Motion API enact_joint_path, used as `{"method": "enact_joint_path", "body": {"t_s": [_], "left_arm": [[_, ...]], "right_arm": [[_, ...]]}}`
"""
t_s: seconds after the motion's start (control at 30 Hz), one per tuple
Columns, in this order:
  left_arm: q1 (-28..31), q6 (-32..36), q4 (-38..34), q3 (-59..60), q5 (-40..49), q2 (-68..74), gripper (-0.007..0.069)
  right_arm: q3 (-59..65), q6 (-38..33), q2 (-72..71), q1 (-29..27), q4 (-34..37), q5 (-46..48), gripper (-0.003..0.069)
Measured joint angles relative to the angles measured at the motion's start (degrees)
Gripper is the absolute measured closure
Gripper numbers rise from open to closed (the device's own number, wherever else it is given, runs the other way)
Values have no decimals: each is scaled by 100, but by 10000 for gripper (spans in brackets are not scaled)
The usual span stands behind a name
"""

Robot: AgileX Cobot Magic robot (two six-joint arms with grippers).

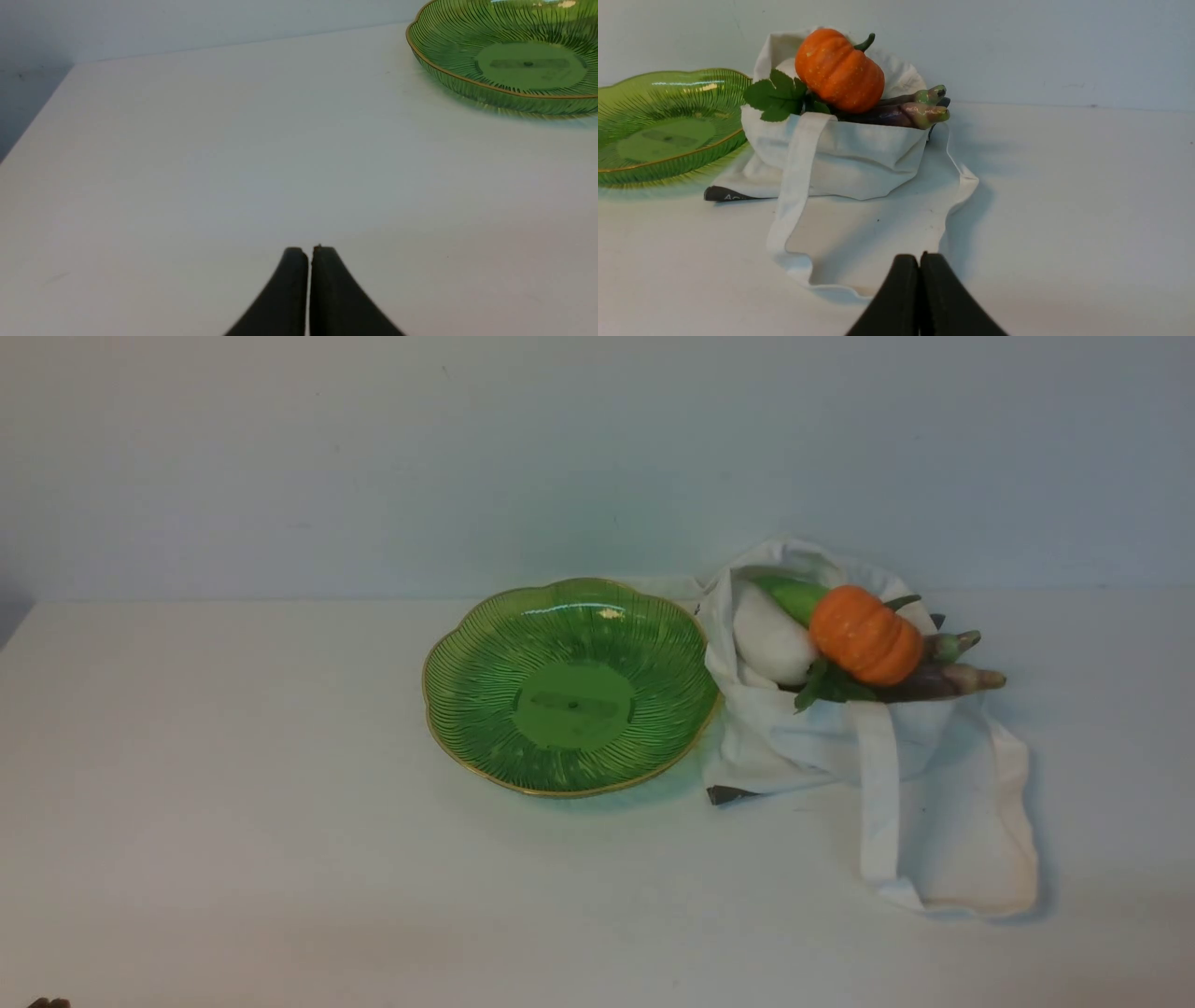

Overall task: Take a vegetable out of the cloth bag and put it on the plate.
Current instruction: Use the right arm to grab a pumpkin from the bag

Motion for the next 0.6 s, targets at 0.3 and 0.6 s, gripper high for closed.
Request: {"method": "enact_joint_path", "body": {"t_s": [0.3, 0.6], "left_arm": [[0, 0, 0, 0, 0, 0, 629], [0, 0, 0, 0, 0, 0, 629]], "right_arm": [[12, 1297, 0, 0, 2952, -175, 673], [-36, 1068, 0, 0, 4438, -393, 673]]}}
